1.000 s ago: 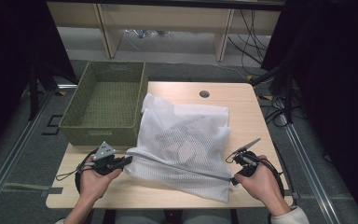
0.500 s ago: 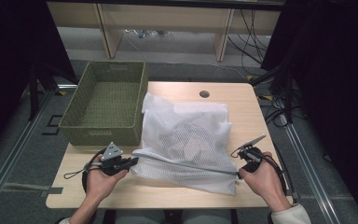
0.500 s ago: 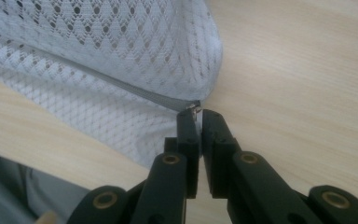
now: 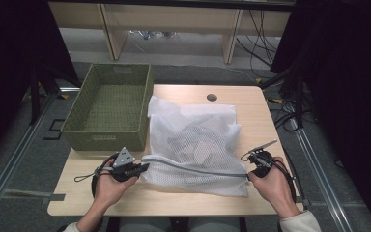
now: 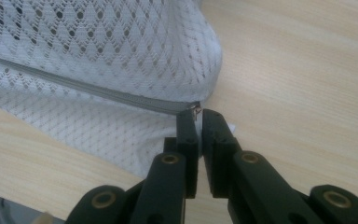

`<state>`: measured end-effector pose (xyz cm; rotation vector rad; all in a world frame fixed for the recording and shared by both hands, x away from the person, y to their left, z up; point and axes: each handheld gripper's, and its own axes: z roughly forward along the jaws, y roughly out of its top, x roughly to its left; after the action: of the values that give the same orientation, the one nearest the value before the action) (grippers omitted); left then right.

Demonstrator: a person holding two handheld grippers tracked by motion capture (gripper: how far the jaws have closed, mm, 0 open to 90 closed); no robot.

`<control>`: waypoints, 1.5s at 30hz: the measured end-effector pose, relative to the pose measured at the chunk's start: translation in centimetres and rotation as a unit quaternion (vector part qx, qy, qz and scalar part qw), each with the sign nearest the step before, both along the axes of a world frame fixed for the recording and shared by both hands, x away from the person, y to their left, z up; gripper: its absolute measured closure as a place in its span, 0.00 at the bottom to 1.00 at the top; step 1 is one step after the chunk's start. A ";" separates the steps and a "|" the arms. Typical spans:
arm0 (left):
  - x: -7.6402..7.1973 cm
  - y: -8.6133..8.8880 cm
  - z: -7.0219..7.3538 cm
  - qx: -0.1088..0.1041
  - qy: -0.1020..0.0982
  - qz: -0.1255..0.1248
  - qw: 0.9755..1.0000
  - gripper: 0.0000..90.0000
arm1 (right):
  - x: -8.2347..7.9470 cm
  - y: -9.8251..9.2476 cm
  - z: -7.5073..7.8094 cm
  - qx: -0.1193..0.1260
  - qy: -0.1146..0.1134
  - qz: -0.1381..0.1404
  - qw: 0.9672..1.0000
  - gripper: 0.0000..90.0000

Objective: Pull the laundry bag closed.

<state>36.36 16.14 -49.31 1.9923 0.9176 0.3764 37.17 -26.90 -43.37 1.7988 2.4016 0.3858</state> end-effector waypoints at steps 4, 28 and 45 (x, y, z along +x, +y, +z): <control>-0.1 0.2 -0.1 0.020 -0.002 -0.003 1.000 0.93 | 0.2 -0.2 -0.5 0.009 -0.002 0.006 1.000 0.95; -2.8 2.6 0.1 -0.012 -0.069 0.022 0.997 0.33 | 0.3 -3.4 0.1 0.068 -0.149 -0.065 0.984 0.72; -3.3 3.6 -0.7 -0.051 -0.128 0.029 0.990 0.33 | -0.1 -4.1 -0.3 0.080 -0.170 -0.090 0.978 0.69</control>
<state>33.07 19.72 -50.00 1.7776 0.8167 0.5909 37.04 -30.97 -43.67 1.8182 2.0098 0.8108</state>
